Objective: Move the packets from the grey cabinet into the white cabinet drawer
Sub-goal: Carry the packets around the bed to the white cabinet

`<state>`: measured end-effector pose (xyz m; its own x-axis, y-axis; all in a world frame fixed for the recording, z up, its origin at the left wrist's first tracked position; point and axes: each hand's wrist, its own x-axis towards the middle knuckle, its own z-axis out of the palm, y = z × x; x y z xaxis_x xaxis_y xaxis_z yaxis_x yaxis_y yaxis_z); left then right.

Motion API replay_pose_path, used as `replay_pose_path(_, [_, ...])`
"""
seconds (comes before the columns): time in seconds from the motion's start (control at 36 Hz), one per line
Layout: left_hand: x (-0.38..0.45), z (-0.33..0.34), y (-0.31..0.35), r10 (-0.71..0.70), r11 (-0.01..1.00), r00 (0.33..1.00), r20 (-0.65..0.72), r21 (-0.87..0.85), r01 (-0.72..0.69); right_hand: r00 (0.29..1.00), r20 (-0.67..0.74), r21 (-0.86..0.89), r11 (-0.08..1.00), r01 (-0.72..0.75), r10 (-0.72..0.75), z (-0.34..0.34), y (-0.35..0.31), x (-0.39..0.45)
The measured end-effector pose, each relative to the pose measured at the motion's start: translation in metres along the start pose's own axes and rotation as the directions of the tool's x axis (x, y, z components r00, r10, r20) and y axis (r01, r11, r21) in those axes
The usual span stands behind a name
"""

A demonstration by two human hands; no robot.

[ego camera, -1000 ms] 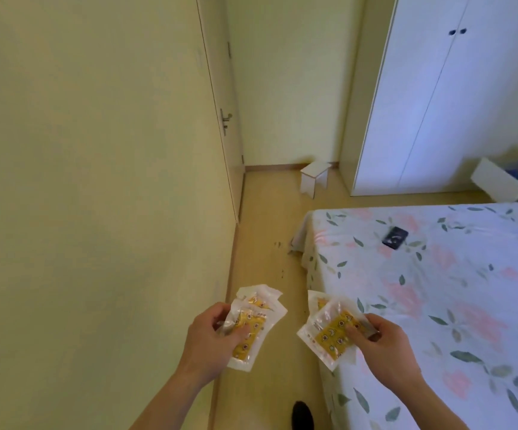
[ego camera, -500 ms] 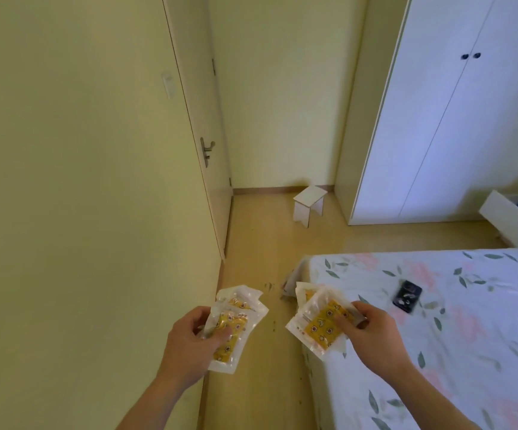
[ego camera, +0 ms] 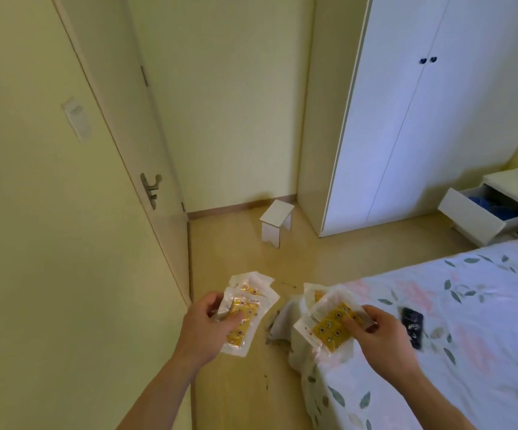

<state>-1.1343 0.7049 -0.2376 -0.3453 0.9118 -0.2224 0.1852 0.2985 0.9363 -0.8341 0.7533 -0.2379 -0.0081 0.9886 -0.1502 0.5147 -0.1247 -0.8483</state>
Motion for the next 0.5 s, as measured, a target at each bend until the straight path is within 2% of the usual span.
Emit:
replay_pose_path(0.14, [0.091, 0.012, 0.03, 0.073, 0.995, 0.992, 0.1, 0.059, -0.08, 0.994, -0.098, 0.034, 0.998, -0.052, 0.055, 0.001, -0.014, 0.068])
replay_pose_path(0.31, [0.205, 0.025, 0.06, 0.106, 0.992, 0.983, 0.15, 0.059, -0.116, 0.984, -0.161, 0.06, 0.996, -0.064, 0.073, 0.02, -0.026, 0.175])
replay_pose_path(0.5, [0.34, 0.021, 0.093, 0.091, 0.99, 0.981, 0.17, 0.093, -0.108, 0.983, -0.136, 0.07, 0.991, -0.113, 0.122, 0.056, -0.045, 0.31])
